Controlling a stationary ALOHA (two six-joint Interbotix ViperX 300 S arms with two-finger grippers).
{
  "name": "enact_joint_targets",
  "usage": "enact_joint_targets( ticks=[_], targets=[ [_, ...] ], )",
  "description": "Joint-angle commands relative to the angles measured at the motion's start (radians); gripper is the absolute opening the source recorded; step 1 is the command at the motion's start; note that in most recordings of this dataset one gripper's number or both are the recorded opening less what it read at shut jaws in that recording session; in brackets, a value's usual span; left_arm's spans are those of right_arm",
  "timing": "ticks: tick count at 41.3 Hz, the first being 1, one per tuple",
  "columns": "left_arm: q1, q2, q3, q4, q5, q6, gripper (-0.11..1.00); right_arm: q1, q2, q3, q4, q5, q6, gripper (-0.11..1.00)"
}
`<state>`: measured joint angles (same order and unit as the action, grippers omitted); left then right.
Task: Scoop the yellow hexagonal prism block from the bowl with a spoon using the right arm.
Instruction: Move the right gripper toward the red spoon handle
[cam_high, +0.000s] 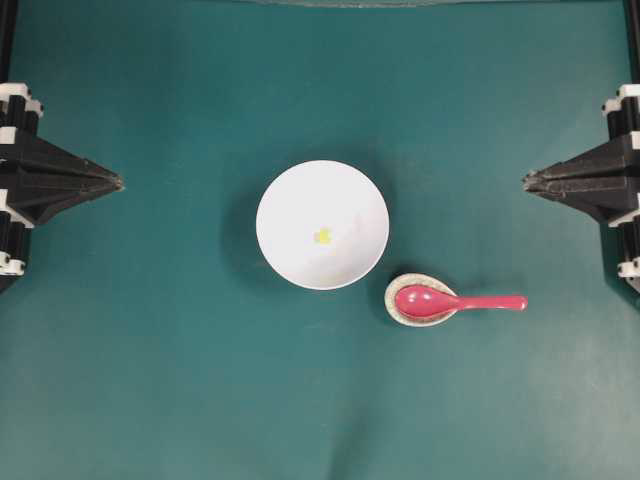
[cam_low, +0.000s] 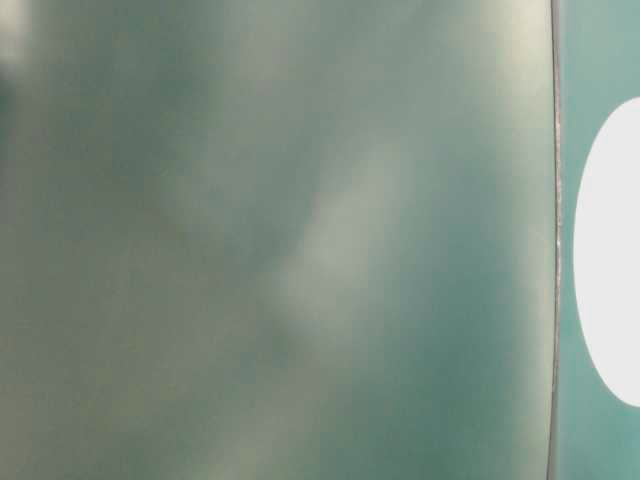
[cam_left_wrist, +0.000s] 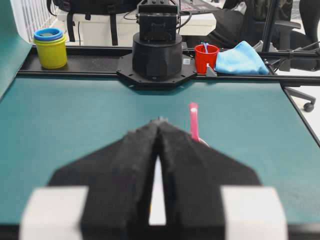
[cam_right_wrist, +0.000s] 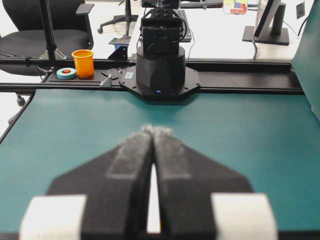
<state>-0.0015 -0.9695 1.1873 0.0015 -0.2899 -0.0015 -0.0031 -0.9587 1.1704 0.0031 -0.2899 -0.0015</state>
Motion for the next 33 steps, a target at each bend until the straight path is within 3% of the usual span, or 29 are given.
enact_joint_targets(
  ticks=[1, 21, 30, 33],
  targets=[
    [0.006, 0.012, -0.029, 0.012, 0.021, 0.005, -0.01, 0.002, 0.006, -0.017, 0.0, -0.003, 0.005, 0.0],
    [0.006, 0.012, -0.031, 0.012, 0.035, 0.005, 0.0, 0.002, 0.009, -0.018, 0.0, 0.028, 0.002, 0.03],
    [0.006, 0.012, -0.031, 0.012, 0.035, 0.005, 0.0, 0.002, 0.012, -0.02, 0.006, 0.037, 0.003, 0.47],
    [0.006, 0.012, -0.031, 0.012, 0.035, 0.006, 0.0, 0.002, 0.015, -0.02, 0.008, 0.052, 0.003, 0.57]
  ],
)
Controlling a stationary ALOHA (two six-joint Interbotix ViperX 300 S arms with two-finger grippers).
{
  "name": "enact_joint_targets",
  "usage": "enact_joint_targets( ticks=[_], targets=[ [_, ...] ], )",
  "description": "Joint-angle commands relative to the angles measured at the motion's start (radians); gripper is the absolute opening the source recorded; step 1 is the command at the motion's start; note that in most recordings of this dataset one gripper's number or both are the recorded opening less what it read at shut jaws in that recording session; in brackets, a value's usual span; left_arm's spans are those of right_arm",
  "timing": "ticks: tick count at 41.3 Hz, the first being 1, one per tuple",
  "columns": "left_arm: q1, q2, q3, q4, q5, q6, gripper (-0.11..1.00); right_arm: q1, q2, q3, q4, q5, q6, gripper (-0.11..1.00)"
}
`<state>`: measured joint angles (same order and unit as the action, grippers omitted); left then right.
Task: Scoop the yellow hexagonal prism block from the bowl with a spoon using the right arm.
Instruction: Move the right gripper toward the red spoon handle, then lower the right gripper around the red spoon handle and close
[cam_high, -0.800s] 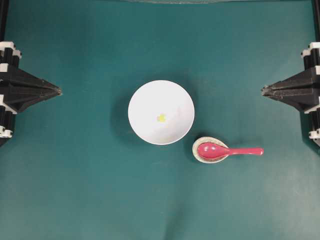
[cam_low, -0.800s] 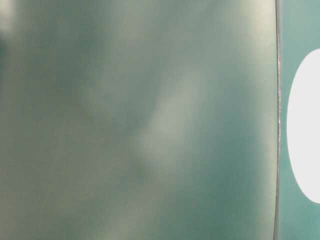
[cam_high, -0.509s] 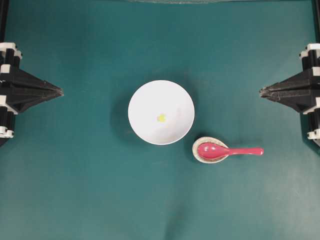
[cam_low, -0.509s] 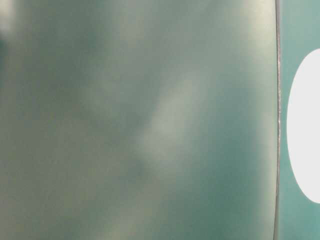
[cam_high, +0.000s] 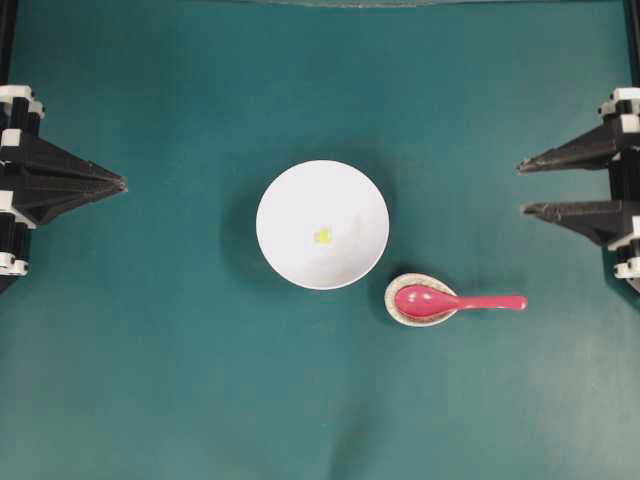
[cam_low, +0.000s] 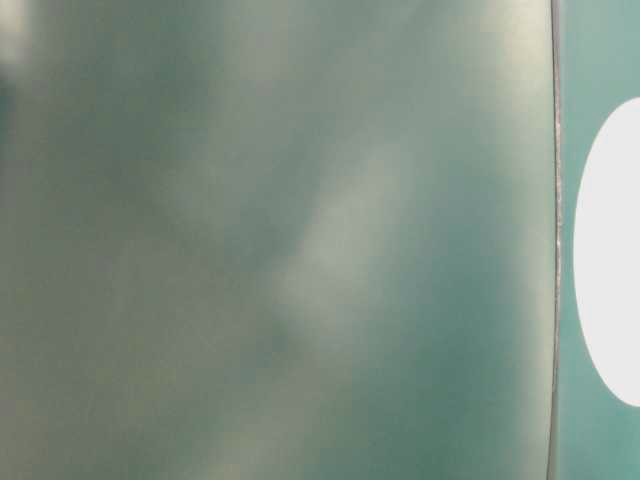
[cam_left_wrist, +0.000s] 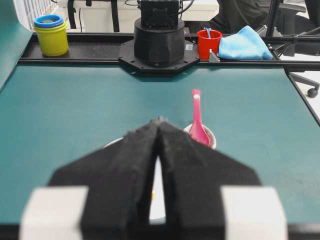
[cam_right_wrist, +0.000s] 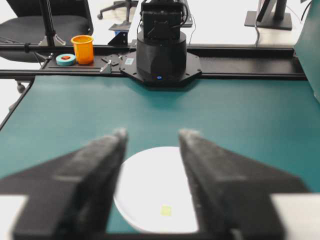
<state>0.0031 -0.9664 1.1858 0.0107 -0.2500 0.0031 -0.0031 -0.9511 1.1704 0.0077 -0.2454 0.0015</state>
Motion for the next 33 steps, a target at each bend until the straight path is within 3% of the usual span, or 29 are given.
enact_joint_targets(
  ticks=[1, 17, 22, 33],
  targets=[
    [0.0, 0.009, -0.029, 0.003, -0.005, 0.002, 0.0, 0.002, 0.009, -0.021, 0.005, 0.015, 0.0, 0.59],
    [0.002, 0.006, -0.029, 0.003, -0.005, 0.0, 0.0, 0.028, 0.104, 0.008, 0.061, -0.003, 0.0, 0.59],
    [0.002, 0.006, -0.029, 0.003, -0.005, 0.0, 0.0, 0.063, 0.176, 0.034, 0.081, -0.095, 0.002, 0.59],
    [0.002, 0.005, -0.029, 0.003, -0.005, 0.002, 0.0, 0.166, 0.362, 0.103, 0.189, -0.339, 0.0, 0.59]
  ],
)
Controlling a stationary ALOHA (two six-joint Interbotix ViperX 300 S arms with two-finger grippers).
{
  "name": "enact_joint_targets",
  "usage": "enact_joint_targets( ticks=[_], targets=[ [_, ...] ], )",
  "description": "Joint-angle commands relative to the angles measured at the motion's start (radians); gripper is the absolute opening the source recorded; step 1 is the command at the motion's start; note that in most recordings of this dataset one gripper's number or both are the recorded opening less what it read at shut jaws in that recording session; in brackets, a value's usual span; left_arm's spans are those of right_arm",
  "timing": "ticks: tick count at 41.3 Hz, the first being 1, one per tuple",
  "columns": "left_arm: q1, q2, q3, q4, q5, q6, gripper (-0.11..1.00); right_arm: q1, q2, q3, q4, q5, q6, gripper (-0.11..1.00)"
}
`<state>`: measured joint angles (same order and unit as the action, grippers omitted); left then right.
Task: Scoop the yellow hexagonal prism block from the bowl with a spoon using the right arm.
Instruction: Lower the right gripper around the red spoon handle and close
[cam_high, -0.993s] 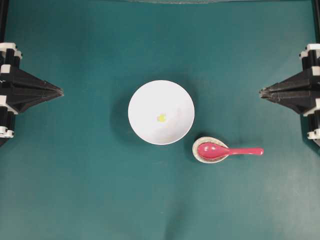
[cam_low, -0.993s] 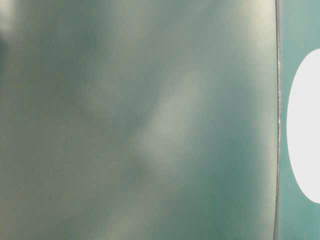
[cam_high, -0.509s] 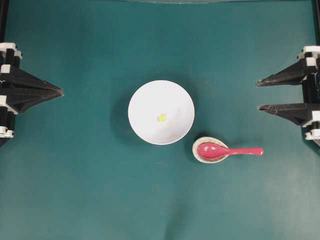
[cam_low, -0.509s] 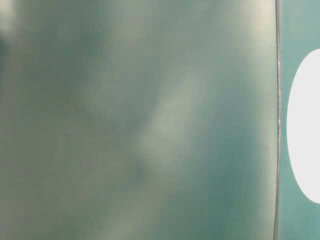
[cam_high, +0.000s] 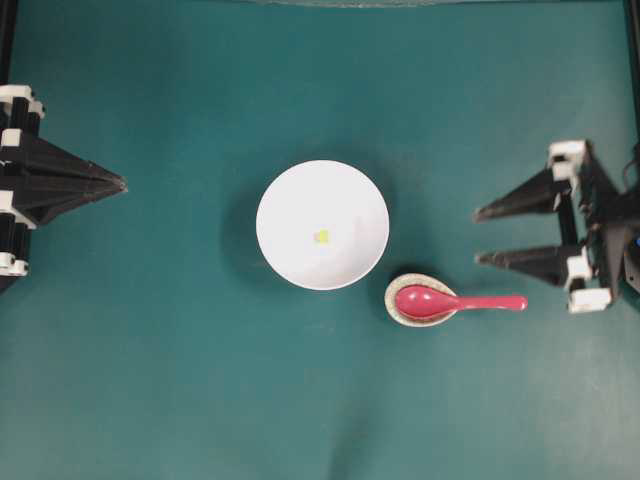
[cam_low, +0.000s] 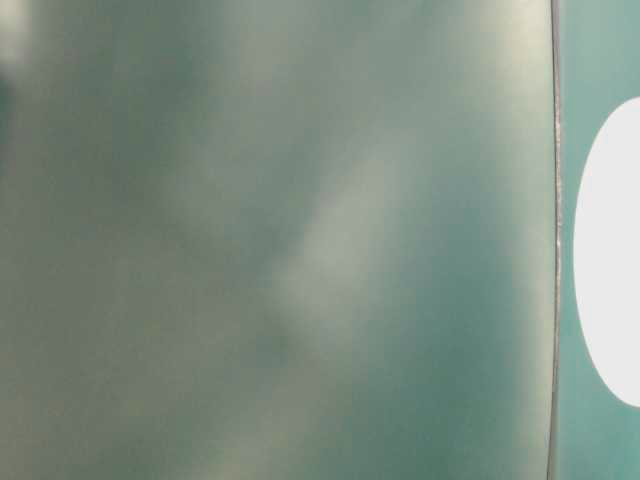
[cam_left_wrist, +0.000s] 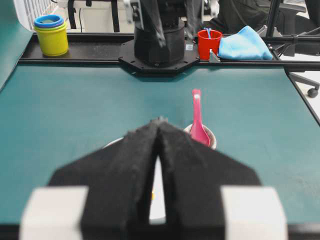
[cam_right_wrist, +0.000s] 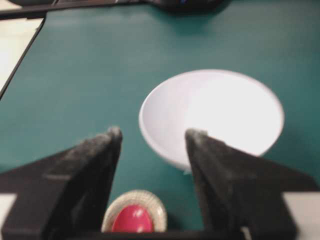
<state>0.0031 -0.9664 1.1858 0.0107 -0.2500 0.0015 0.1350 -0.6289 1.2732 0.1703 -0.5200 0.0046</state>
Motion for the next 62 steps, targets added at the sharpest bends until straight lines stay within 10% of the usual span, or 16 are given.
enact_joint_targets(
  ticks=[1, 28, 62],
  targets=[
    [0.002, 0.005, -0.029, 0.003, -0.005, 0.003, 0.0, 0.037, 0.054, 0.005, 0.037, -0.083, -0.003, 0.59],
    [0.002, 0.002, -0.029, 0.003, -0.005, -0.002, 0.0, 0.459, 0.518, 0.072, 0.518, -0.58, -0.003, 0.59],
    [0.002, -0.003, -0.029, 0.003, -0.005, 0.0, 0.0, 0.535, 0.759, 0.052, 0.554, -0.626, 0.084, 0.59]
  ],
)
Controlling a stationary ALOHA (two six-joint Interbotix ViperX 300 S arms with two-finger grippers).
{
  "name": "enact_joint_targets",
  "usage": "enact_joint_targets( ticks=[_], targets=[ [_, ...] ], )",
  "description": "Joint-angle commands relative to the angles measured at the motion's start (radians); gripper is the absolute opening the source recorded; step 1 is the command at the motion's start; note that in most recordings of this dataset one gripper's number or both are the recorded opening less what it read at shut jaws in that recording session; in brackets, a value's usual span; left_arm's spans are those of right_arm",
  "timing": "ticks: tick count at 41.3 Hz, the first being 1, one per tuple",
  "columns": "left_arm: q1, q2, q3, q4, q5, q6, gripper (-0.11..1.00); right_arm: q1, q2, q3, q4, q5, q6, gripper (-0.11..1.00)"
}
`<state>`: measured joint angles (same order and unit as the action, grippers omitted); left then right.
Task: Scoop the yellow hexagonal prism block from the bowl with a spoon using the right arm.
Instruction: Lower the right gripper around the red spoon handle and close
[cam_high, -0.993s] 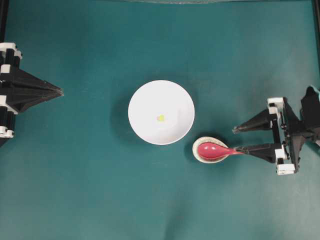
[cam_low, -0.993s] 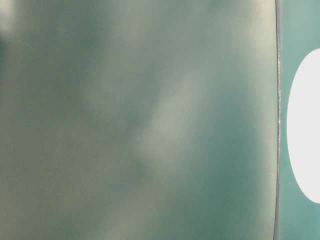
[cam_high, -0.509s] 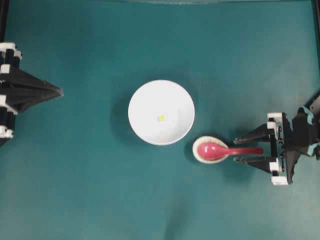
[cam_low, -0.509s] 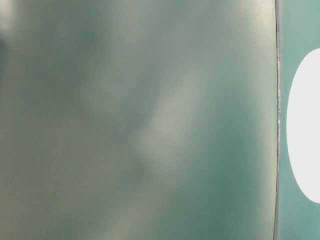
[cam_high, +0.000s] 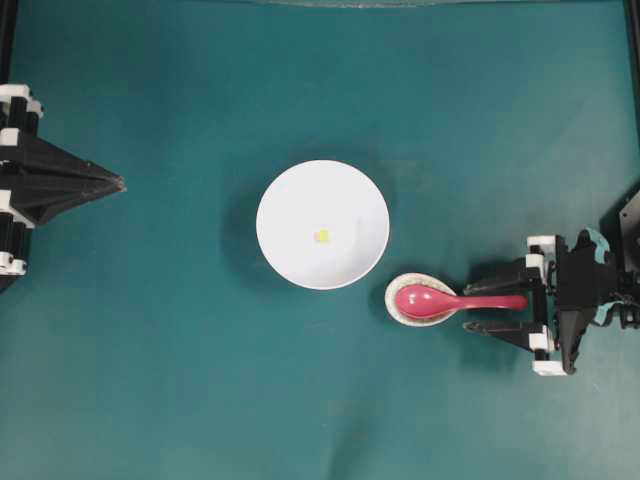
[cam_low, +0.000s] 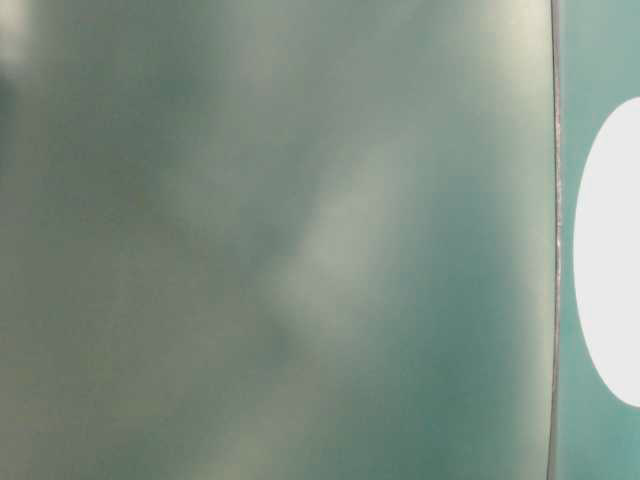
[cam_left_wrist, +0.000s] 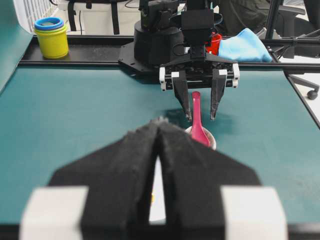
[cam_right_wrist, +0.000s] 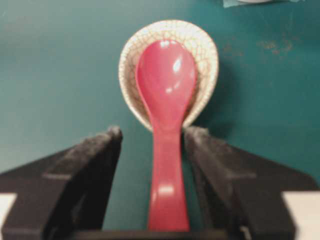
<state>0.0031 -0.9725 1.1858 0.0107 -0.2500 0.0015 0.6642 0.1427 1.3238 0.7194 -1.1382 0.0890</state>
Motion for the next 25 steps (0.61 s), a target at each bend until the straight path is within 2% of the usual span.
enact_joint_targets(
  ticks=[1, 14, 25],
  targets=[
    [0.002, 0.003, -0.029, 0.003, -0.005, 0.0, 0.0, 0.006, -0.012, 0.003, 0.005, -0.006, 0.0, 0.59],
    [0.002, 0.003, -0.029, 0.003, -0.005, 0.0, 0.0, 0.006, -0.012, 0.005, 0.003, -0.005, -0.006, 0.58],
    [0.002, 0.005, -0.029, 0.003, -0.005, 0.0, 0.0, 0.006, -0.014, 0.008, 0.005, -0.003, -0.009, 0.44]
  ],
)
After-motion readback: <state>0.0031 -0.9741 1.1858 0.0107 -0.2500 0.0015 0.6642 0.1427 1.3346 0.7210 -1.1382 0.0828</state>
